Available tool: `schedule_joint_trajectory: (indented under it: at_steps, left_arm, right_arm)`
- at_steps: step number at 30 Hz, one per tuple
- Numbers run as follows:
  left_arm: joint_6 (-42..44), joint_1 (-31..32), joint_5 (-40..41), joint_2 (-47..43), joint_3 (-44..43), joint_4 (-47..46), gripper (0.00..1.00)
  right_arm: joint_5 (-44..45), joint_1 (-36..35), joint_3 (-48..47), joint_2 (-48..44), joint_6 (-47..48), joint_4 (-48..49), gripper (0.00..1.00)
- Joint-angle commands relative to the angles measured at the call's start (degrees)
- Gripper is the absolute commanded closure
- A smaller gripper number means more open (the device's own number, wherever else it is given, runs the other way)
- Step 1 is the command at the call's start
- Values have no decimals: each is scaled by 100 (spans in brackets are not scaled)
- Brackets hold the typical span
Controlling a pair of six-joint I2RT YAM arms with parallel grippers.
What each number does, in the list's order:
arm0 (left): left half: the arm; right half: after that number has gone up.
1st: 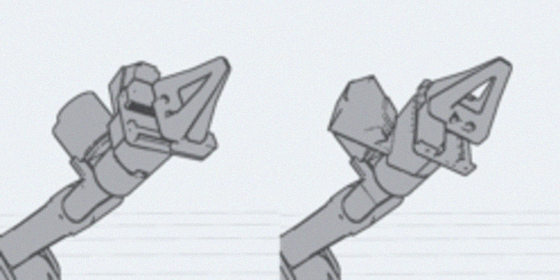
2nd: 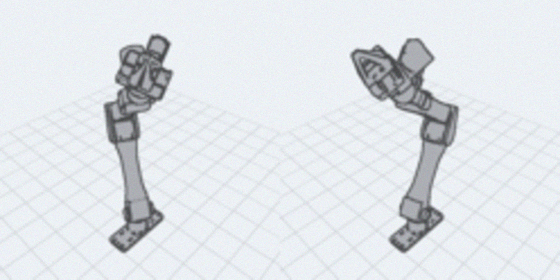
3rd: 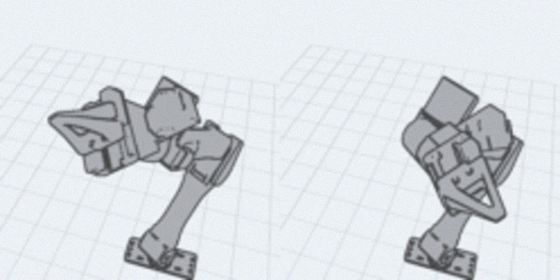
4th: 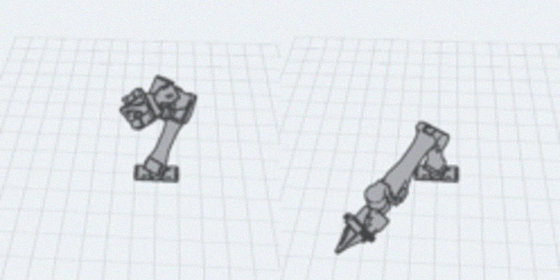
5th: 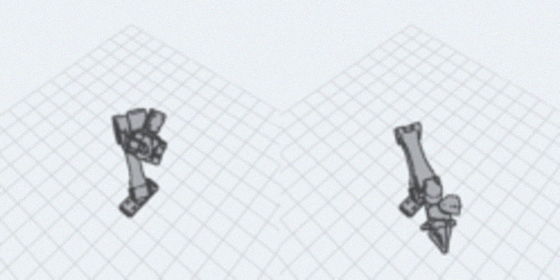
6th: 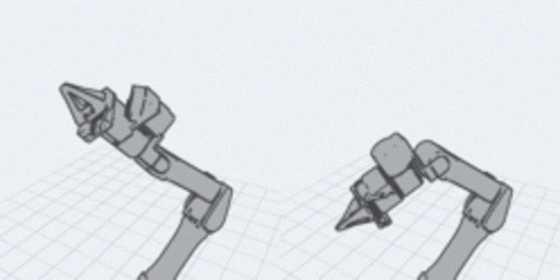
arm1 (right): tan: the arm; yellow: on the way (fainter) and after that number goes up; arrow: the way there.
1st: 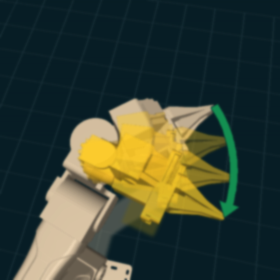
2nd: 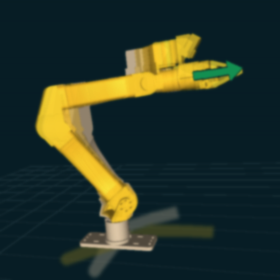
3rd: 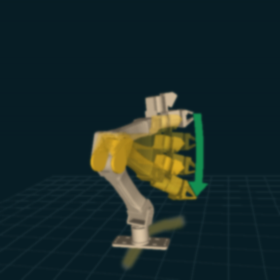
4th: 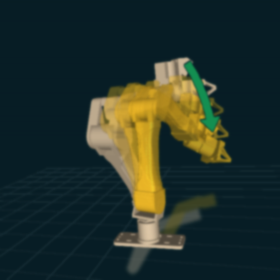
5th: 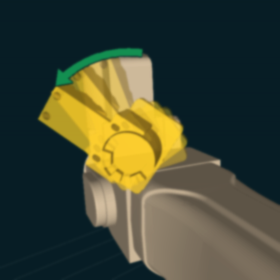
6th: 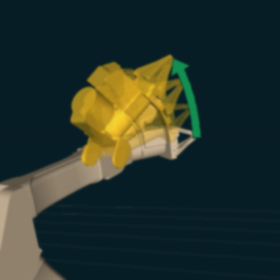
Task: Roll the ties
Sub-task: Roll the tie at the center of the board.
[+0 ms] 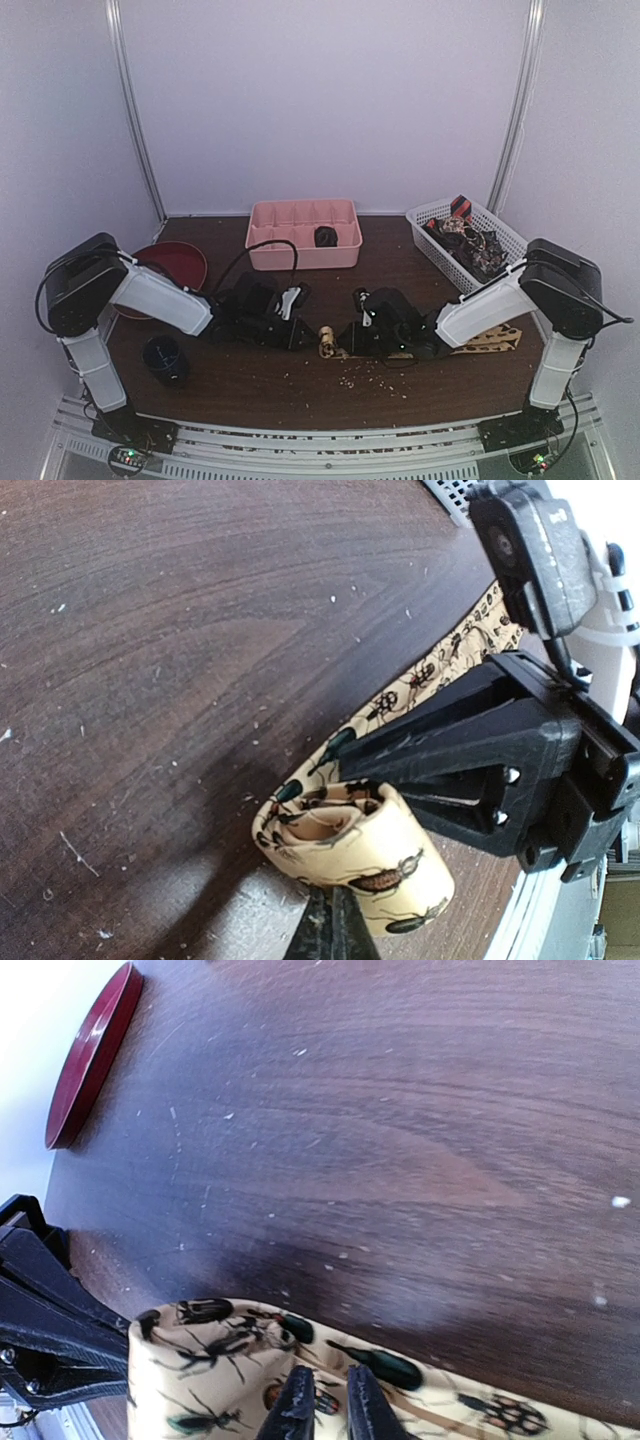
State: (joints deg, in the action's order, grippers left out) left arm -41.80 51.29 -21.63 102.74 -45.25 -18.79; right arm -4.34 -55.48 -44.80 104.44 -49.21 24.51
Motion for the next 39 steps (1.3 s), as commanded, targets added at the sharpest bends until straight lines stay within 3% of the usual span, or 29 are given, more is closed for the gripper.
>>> schedule_joint_trajectory:
  at_steps: [1, 7, 14, 20, 39]
  left_arm:
    - [114, 63, 19, 127, -193, 11, 96]
    - [113, 92, -1, 241, -338, 63, 95]
    - [116, 131, 1, 352, -497, 77, 95]
    - [97, 183, 9, 463, -599, 65, 95]
    - [-14, 254, -50, 629, -668, -182, 95]
  right_arm:
    - [549, 57, 234, -341, 17, -156, 86]
    - [803, 89, 420, -840, 40, -156, 81]
    - [178, 90, 558, -1120, -91, 261, 70]
    - [97, 86, 423, -1127, -83, 16, 63]
    - [24, 74, 218, -624, 103, -482, 74]
